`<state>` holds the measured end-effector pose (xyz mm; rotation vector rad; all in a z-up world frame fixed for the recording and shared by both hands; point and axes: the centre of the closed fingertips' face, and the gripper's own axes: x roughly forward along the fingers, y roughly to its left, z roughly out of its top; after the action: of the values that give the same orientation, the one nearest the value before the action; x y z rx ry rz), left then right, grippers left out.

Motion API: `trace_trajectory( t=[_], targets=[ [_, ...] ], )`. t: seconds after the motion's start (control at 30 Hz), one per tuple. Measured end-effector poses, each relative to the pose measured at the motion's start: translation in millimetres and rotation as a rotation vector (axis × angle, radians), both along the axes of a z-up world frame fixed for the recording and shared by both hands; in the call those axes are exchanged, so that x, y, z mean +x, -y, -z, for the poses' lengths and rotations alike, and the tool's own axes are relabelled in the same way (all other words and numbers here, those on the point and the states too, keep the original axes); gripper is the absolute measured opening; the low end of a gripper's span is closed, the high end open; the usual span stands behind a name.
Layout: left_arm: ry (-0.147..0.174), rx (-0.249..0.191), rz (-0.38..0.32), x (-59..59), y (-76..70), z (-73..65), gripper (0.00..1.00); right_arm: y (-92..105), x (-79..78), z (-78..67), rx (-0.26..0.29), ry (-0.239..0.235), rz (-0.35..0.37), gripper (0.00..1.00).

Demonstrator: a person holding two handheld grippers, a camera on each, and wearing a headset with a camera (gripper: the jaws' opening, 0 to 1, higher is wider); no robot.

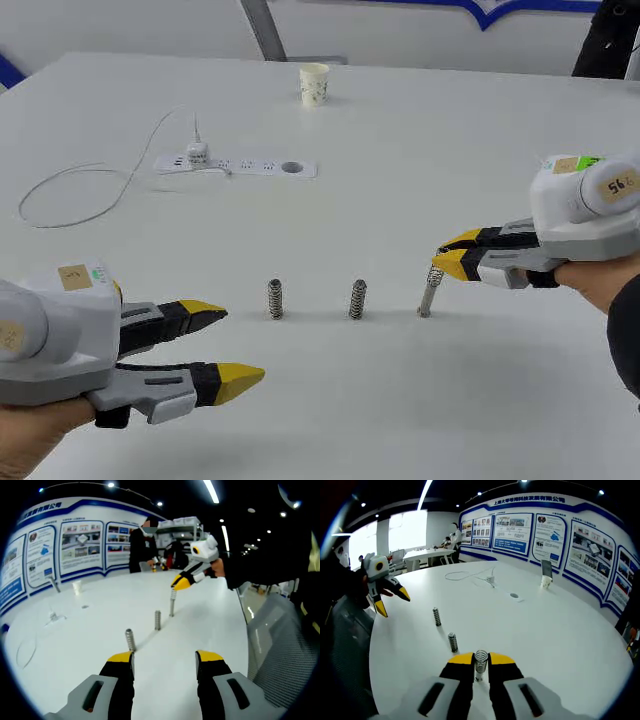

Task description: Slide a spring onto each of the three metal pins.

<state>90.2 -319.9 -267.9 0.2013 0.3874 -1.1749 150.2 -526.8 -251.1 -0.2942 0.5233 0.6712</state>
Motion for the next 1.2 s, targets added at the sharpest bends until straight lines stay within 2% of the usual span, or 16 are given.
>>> trace_trajectory(
  t=[0.3,0.7,1.2],
  targets=[
    [-0.003,0.0,-0.002,0.9,0.3,0.9,0.5,-0.1,1.4,8.1,0.0,-0.014,0.003,0.12],
    [-0.007,0.004,-0.001,0.9,0.8,2.9,0.49,0.1,2.1,26.8,-0.002,-0.051,0.012,0.12],
    [-0.011,0.002,-0.004,1.6,0.0,3.7,0.49,-1.6,-2.1,41.4,-0.009,-0.088,0.008,0.12]
  ],
)
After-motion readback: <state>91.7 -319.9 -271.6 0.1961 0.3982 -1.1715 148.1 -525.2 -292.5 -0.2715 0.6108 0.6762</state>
